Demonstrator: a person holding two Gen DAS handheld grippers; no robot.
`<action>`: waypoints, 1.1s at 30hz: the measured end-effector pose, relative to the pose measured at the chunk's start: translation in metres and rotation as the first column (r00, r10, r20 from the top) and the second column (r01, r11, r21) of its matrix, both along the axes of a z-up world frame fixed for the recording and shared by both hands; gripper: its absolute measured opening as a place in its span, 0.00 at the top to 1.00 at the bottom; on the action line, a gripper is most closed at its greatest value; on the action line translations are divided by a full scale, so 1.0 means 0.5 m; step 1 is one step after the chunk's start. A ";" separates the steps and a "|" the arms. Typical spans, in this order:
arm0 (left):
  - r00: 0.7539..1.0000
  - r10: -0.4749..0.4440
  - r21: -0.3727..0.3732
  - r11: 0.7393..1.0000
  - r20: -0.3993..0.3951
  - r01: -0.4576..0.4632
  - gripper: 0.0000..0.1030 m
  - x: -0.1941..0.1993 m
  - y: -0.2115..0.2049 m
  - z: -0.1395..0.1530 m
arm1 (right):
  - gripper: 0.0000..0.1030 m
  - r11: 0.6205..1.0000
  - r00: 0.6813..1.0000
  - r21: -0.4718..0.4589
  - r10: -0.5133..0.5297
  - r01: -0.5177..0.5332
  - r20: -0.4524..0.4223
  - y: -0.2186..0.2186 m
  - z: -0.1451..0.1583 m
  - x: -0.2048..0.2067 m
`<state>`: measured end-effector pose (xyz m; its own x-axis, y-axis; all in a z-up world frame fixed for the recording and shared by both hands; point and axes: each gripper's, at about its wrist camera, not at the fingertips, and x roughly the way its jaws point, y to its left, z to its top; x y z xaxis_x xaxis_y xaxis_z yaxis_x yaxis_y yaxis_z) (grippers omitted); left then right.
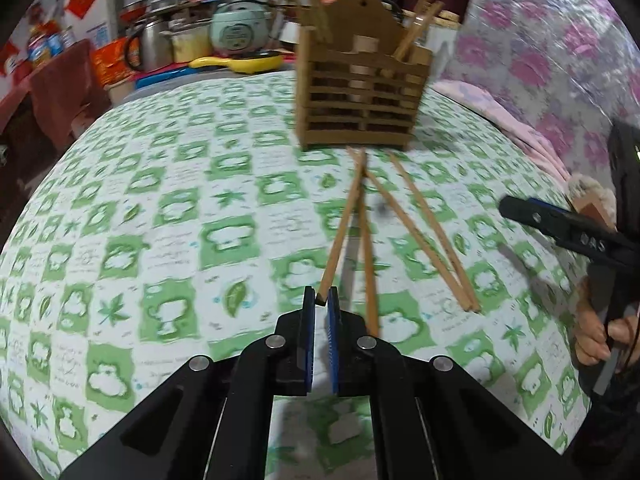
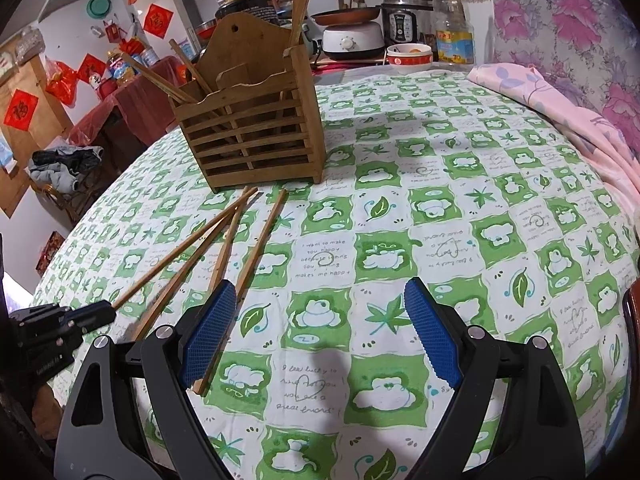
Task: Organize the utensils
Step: 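Close the left gripper on one wooden chopstick, then close the right gripper on another chopstick while the left gripper holds its chopstick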
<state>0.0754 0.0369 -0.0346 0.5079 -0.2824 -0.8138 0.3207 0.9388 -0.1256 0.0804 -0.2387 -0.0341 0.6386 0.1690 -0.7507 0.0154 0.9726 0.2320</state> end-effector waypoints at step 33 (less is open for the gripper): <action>0.999 0.029 0.075 0.997 -0.034 -0.027 0.89 -0.005 0.018 -0.031 | 0.48 0.979 0.983 -0.113 0.160 -0.170 -0.093 0.073 -0.033 -0.032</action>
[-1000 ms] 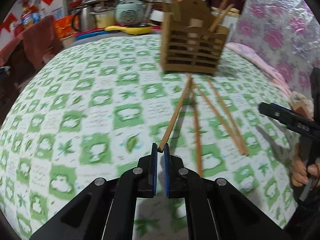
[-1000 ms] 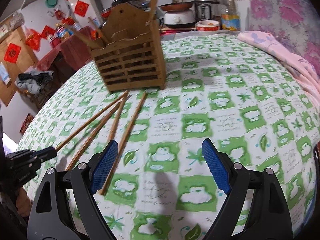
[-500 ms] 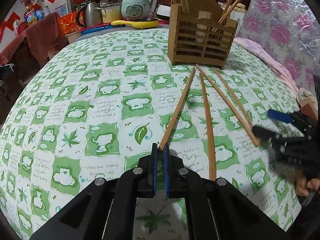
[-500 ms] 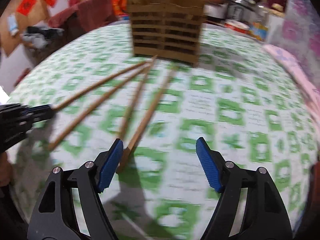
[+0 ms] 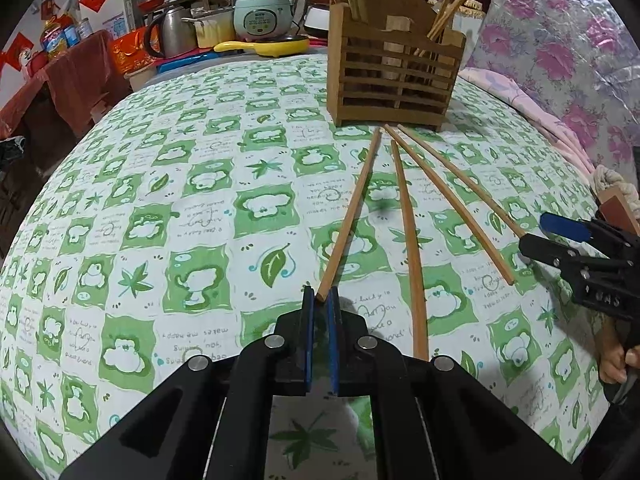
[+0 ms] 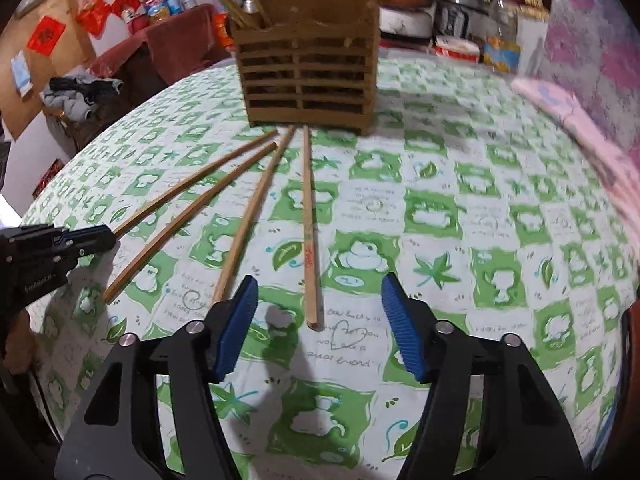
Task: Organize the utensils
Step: 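Close the right gripper on another chopstick while the left gripper holds its chopstick, then lift both held chopsticks and carry them over the holder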
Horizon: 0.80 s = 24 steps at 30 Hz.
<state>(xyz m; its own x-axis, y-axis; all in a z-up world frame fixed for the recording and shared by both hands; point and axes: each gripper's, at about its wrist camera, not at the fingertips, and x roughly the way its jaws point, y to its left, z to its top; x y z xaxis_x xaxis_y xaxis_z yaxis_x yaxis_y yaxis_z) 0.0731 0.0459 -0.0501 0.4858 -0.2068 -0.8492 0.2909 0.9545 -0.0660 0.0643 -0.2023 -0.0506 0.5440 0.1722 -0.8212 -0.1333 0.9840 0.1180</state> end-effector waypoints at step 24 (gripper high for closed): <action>0.990 -0.039 -0.055 0.997 0.133 0.046 0.94 -0.031 -0.020 0.088 | 0.94 0.999 0.994 0.034 -0.024 0.020 0.111 -0.022 0.045 -0.037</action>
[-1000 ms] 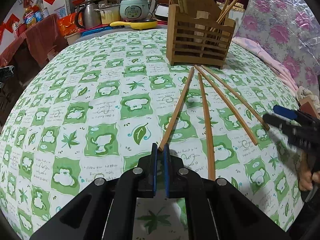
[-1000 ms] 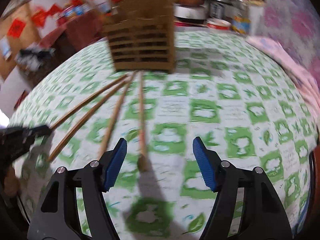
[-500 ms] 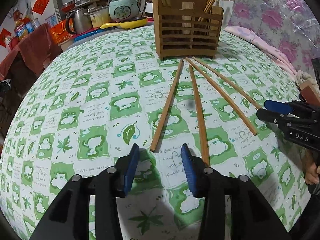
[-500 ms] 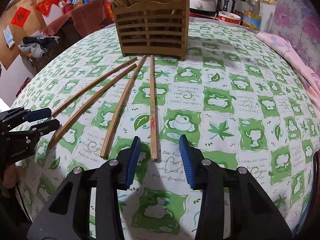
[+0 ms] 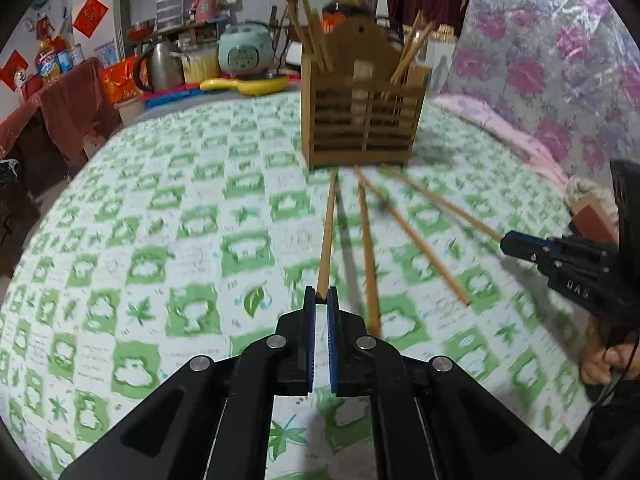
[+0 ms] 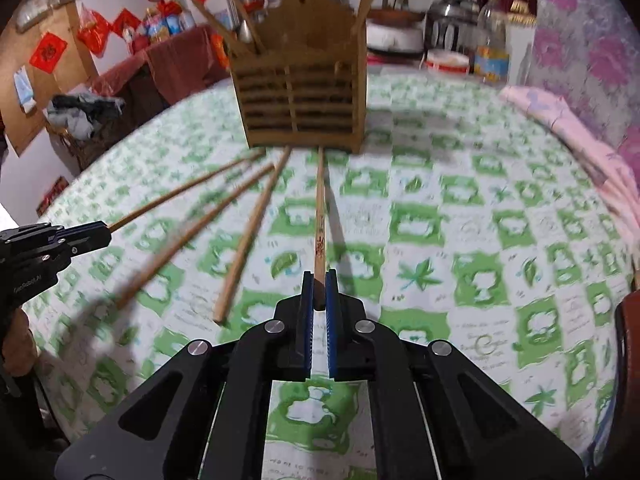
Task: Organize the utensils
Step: 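Lift both held chopsticks and carry them over the holder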
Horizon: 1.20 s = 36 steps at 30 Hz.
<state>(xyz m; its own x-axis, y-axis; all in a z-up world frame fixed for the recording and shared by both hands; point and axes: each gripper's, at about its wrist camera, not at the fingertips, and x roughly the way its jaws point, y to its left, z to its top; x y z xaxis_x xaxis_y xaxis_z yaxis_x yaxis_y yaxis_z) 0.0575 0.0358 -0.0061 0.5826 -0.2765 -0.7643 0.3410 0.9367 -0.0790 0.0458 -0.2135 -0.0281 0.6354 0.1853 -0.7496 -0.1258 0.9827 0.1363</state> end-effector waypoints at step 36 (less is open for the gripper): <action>0.902 0.135 -0.121 0.988 0.411 -0.093 0.94 0.258 -0.150 0.409 | 0.94 0.992 0.899 0.078 -0.125 0.102 0.420 0.004 0.380 0.229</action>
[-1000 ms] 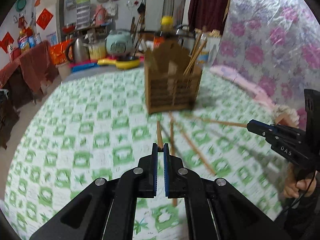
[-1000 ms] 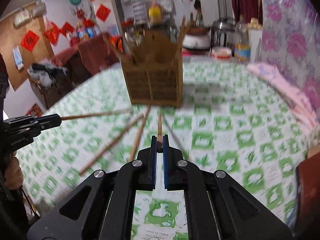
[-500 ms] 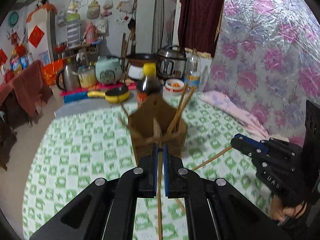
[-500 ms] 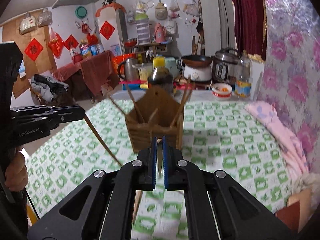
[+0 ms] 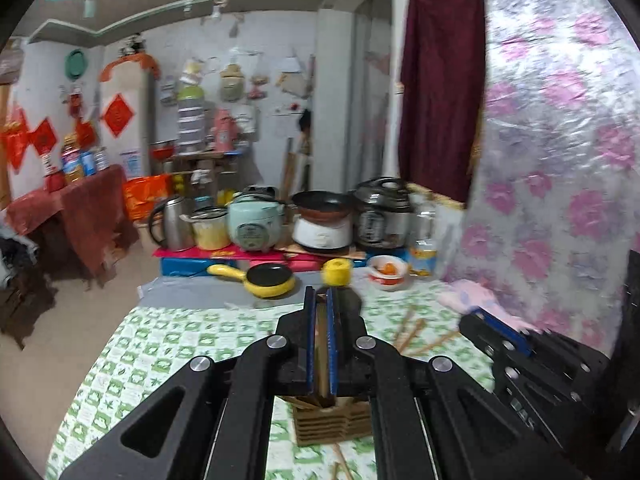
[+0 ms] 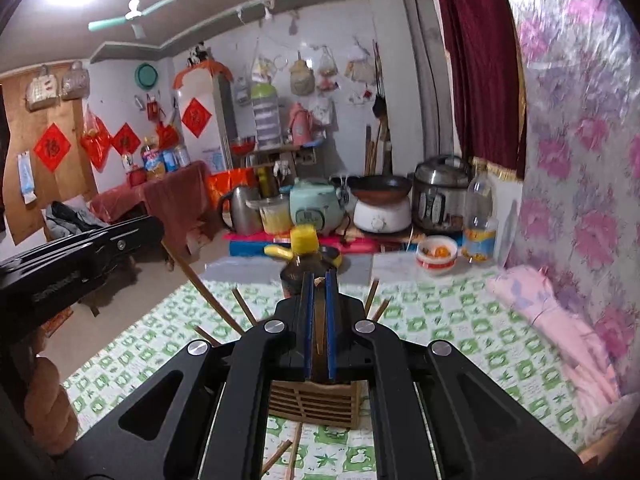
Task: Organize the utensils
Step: 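Lift both held chopsticks and carry them over the holder, then open both grippers to drop the chopsticks into the holder, then move both tools back down to the remaining chopsticks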
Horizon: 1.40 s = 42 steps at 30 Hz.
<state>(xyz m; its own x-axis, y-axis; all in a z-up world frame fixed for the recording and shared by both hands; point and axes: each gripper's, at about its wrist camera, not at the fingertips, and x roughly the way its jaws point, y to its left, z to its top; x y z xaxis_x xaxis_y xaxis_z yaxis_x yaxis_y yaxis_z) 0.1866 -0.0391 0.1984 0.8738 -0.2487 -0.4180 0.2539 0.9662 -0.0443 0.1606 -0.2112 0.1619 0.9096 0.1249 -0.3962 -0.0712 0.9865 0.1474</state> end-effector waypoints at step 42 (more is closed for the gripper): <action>0.935 0.119 0.055 0.993 -0.335 -0.106 0.12 -0.153 0.172 -0.347 | 0.20 0.997 0.976 0.061 0.053 -0.041 -0.211 0.001 -0.220 -0.167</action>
<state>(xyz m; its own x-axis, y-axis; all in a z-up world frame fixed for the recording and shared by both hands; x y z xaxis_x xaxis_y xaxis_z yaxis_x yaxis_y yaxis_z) 0.1100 0.0469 0.0251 0.7013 -0.1368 -0.6996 0.1195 0.9901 -0.0738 0.0771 -0.2106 0.0519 0.7980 0.1928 -0.5710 -0.0780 0.9725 0.2194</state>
